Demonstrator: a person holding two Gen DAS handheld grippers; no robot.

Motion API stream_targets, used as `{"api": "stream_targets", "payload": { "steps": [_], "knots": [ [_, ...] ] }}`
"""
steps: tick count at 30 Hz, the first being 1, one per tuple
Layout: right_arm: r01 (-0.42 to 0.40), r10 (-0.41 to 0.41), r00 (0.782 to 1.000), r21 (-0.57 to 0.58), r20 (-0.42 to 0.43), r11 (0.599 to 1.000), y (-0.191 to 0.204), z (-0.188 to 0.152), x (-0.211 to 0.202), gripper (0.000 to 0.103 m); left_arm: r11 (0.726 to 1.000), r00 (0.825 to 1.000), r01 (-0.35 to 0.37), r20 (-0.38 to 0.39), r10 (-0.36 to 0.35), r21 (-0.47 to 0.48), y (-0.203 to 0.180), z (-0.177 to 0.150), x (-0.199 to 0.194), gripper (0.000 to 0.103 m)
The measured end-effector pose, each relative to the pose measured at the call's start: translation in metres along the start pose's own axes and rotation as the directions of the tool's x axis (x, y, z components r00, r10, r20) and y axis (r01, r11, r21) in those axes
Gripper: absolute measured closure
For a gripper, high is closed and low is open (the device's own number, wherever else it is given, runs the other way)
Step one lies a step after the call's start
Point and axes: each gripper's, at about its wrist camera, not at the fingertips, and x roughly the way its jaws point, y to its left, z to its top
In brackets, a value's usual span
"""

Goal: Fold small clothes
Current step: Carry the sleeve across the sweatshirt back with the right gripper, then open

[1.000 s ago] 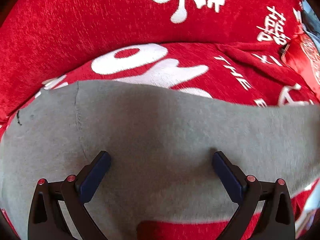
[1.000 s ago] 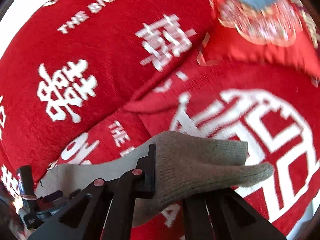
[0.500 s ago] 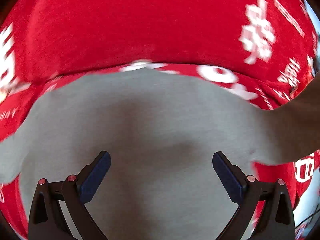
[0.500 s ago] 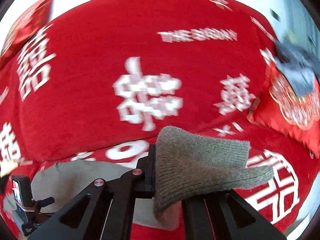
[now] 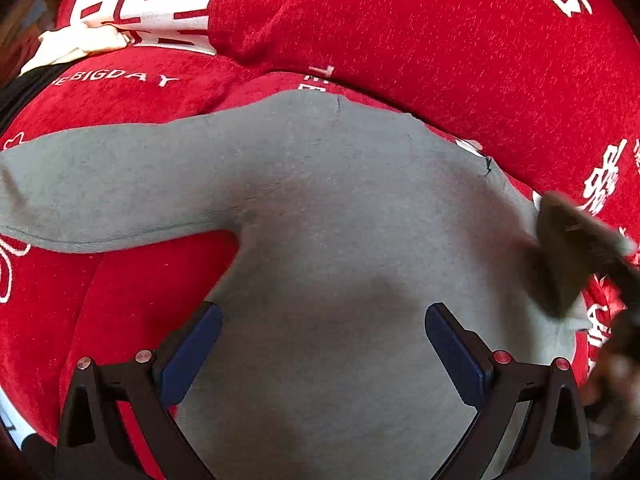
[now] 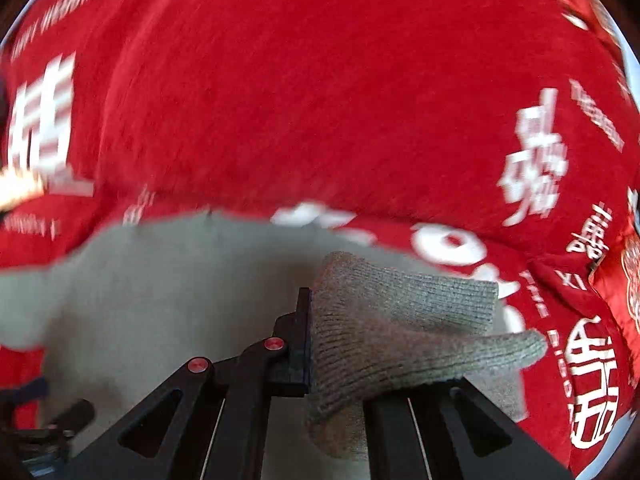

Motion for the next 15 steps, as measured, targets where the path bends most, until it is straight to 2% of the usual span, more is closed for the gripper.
{"api": "stream_targets", "payload": {
  "steps": [2, 6, 15],
  "knots": [
    [0.010, -0.012, 0.999, -0.044, -0.041, 0.999, 0.026, -0.014, 0.017, 0.099, 1.000, 1.000, 0.009, 0.010, -0.010, 0.016, 0.002, -0.002, -0.005, 0.001],
    [0.028, -0.035, 0.997, -0.099, -0.070, 0.995, 0.056, -0.031, 0.030, 0.099, 1.000, 0.998, 0.025, 0.050, -0.026, 0.012, 0.006, -0.004, -0.019, 0.001],
    [0.016, -0.025, 0.998, -0.135, -0.064, 0.991, 0.072, -0.024, 0.028, 0.099, 0.996, 0.997, 0.050, 0.066, -0.045, -0.074, 0.024, -0.006, -0.030, 0.001]
  ]
}}
